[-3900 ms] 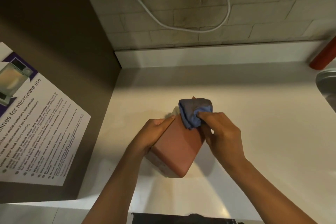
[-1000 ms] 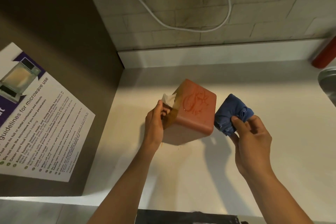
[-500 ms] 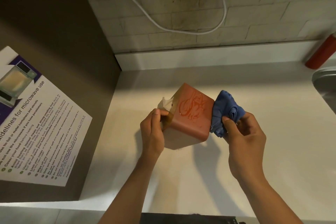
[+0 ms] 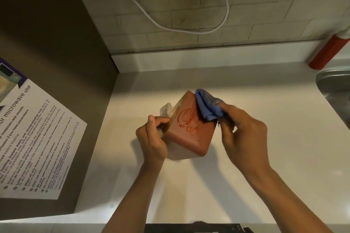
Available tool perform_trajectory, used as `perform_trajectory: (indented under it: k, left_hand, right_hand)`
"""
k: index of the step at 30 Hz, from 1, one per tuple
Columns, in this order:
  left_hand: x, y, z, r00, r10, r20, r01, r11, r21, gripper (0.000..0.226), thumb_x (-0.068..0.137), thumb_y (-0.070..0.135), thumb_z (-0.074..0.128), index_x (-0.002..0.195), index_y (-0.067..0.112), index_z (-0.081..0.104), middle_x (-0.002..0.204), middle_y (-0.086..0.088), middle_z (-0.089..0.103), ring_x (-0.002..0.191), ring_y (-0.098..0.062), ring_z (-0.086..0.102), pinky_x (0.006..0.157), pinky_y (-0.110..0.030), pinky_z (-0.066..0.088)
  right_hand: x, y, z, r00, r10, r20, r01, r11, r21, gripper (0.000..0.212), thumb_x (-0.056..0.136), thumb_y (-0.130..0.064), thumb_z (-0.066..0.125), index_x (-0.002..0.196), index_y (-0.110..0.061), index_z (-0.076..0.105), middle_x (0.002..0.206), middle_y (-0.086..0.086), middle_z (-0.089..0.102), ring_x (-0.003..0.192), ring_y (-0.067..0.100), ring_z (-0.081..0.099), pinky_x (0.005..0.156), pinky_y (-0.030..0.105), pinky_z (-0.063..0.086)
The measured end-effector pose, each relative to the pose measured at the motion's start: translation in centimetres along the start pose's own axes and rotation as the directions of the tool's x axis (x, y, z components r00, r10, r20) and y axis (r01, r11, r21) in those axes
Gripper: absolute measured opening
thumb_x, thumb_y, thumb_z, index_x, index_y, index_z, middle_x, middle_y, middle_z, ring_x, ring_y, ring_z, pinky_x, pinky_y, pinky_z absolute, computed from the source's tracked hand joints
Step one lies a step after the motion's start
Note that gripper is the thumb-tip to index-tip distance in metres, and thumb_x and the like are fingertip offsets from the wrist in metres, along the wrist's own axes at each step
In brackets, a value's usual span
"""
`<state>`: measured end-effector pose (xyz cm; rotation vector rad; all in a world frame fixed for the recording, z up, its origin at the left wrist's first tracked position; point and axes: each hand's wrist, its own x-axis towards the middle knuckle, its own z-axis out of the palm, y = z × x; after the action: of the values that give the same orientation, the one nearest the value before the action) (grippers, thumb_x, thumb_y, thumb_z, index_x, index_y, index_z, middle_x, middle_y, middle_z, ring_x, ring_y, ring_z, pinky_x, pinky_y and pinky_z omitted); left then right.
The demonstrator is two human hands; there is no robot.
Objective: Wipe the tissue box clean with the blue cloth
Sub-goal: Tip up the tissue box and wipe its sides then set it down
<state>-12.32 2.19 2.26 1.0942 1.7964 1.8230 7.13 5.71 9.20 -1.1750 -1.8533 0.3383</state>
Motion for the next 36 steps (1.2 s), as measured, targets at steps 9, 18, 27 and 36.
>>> perform_trajectory:
  k: [9, 18, 27, 36]
  left_hand:
    - [1.8, 1.1, 0.9, 0.998, -0.057, 0.004, 0.057, 0.998, -0.003, 0.062, 0.099, 0.054, 0.021, 0.072, 0.043, 0.076, 0.072, 0.007, 0.074, 0.075, -0.022, 0.073, 0.073, -0.048, 0.062]
    - [3.1, 0.7, 1.0, 0.999, -0.050, -0.010, 0.050, 0.998, 0.027, 0.071, 0.101, 0.057, 0.016, 0.064, 0.037, 0.073, 0.062, 0.005, 0.070, 0.064, -0.017, 0.070, 0.066, -0.037, 0.061]
    - [3.5, 0.6, 1.4, 0.997, -0.001, 0.079, -0.001, 1.000, 0.026, 0.071, 0.102, 0.052, 0.015, 0.062, 0.040, 0.072, 0.061, 0.008, 0.069, 0.061, -0.013, 0.066, 0.063, -0.028, 0.050]
    - [3.8, 0.8, 1.4, 0.991, -0.011, 0.136, 0.007, 1.000, 0.031, 0.072, 0.103, 0.053, 0.015, 0.062, 0.038, 0.071, 0.060, 0.006, 0.067, 0.062, -0.019, 0.066, 0.064, -0.034, 0.053]
  right_hand:
    - [-0.8, -1.3, -0.3, 0.999, -0.003, 0.036, 0.008, 0.990, -0.138, 0.023, 0.089, -0.010, 0.059, 0.109, -0.013, 0.069, 0.087, 0.002, 0.070, 0.068, 0.012, 0.055, 0.069, 0.006, 0.030]
    - [-0.1, -4.1, 0.4, 0.991, -0.081, 0.108, 0.101, 0.976, -0.192, 0.028, 0.074, -0.001, 0.064, 0.097, -0.016, 0.069, 0.077, 0.000, 0.064, 0.063, 0.020, 0.056, 0.055, 0.019, 0.031]
    - [1.7, -2.0, 0.5, 0.997, -0.063, 0.050, 0.068, 0.992, -0.106, 0.028, 0.084, -0.013, 0.050, 0.104, -0.013, 0.069, 0.092, 0.003, 0.070, 0.078, 0.021, 0.063, 0.069, 0.014, 0.037]
    - [-0.1, 0.4, 0.3, 0.992, -0.118, 0.038, 0.123, 0.983, -0.136, 0.036, 0.080, 0.008, 0.062, 0.112, -0.006, 0.069, 0.110, 0.008, 0.070, 0.098, 0.025, 0.067, 0.091, 0.014, 0.042]
